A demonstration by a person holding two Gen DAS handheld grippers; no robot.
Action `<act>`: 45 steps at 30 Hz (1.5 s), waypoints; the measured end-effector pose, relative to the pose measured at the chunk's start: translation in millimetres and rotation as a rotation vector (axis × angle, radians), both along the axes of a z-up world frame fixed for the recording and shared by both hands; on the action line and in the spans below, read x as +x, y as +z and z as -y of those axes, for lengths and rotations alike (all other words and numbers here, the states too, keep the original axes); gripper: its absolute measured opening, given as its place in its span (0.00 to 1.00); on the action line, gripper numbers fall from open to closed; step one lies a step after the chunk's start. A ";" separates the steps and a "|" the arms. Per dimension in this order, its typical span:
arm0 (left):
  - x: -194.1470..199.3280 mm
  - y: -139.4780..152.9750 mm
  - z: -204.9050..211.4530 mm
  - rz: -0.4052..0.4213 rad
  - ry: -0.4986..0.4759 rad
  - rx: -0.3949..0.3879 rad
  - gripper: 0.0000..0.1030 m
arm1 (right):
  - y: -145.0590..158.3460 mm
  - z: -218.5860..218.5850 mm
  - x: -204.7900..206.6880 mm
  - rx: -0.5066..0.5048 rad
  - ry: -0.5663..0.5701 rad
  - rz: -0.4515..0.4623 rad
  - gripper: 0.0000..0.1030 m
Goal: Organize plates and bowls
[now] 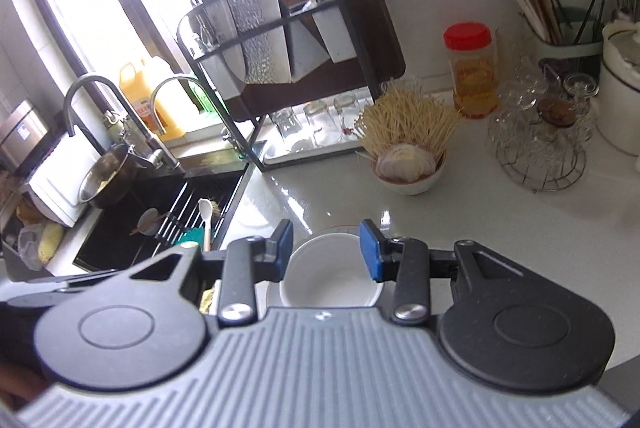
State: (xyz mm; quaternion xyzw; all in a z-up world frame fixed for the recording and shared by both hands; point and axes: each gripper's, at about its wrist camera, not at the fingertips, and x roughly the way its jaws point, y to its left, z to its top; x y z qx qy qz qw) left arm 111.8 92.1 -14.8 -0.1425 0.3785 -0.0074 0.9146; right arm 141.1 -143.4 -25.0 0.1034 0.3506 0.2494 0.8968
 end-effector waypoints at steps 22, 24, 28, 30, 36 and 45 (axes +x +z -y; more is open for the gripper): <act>-118.8 21.8 47.1 0.117 0.034 0.046 0.43 | 9.5 41.7 -112.6 -0.003 0.025 0.091 0.39; -132.0 18.3 47.3 0.104 0.053 0.032 0.43 | 7.4 43.7 -122.7 -0.019 0.016 0.091 0.39; -162.8 16.5 52.7 0.108 0.057 0.038 0.44 | 6.3 49.4 -148.1 -0.008 0.012 0.105 0.39; -176.7 17.6 55.5 0.109 0.068 0.052 0.44 | 4.9 51.2 -161.3 -0.022 0.006 0.123 0.39; -207.5 23.1 72.4 0.131 0.053 0.096 0.46 | 3.3 62.4 -191.2 -0.017 -0.010 0.150 0.39; -230.9 19.5 84.2 0.117 0.046 0.091 0.55 | -0.5 74.7 -212.6 -0.025 -0.024 0.172 0.39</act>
